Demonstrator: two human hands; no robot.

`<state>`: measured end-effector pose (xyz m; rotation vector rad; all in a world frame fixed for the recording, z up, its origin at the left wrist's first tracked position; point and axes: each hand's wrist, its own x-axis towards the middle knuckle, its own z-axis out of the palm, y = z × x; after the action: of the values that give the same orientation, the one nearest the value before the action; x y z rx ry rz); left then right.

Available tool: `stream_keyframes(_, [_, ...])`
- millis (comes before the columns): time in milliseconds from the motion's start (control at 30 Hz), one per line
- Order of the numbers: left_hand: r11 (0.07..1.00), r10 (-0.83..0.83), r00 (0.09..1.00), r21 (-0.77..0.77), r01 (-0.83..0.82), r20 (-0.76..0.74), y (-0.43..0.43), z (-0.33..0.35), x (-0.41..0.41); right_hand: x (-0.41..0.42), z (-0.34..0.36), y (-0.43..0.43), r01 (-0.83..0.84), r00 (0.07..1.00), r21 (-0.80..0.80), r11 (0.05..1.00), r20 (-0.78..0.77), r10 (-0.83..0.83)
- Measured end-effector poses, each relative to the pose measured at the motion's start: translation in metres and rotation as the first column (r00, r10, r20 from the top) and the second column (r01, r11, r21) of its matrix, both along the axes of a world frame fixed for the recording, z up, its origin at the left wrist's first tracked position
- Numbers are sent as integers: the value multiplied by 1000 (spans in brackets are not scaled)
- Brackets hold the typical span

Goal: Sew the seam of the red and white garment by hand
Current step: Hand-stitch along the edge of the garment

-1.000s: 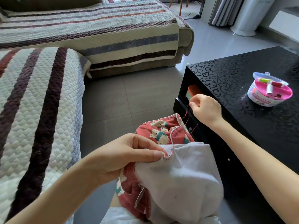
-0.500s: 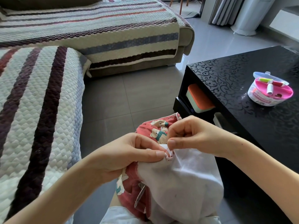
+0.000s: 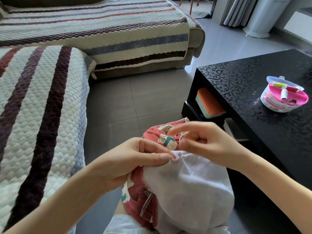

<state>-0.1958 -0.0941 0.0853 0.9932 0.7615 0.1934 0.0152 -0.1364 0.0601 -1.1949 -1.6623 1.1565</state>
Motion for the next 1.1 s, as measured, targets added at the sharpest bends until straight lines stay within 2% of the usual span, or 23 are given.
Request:
stream_keyframes(67, [999, 6, 1000, 35, -6, 7, 1, -1, 0, -2, -2, -7, -102, 995, -73, 992, 4, 103])
stream_keyframes(133, [996, 20, 1000, 90, -19, -12, 1, 0, -2, -3, -1, -11, -120, 993, -125, 985, 2, 121])
stream_keyframes(267, [948, 39, 991, 319, 4, -130, 0, 1, -7, 8, 7, -19, -63, 996, -216, 974, -71, 48])
stream_keyframes(533, [891, 0, 990, 450, 64, -141, -4, -2, -8, 16, 13, -31, 6, 1000, -260, 965, -13, -10])
stream_keyframes(800, [861, 67, 989, 509, 9, -130, -6, -11, 1, 6, 8, -30, 161, 979, -69, 985, 140, -151])
stream_keyframes(967, [863, 88, 986, 505, -3, -144, -8, -11, 5, 2, 8, -36, 163, 960, 68, 984, 218, -174])
stream_keyframes(1100, [863, 114, 985, 504, -35, -127, -8, -10, 4, -9, 7, -45, 162, 905, 229, 960, 354, -237])
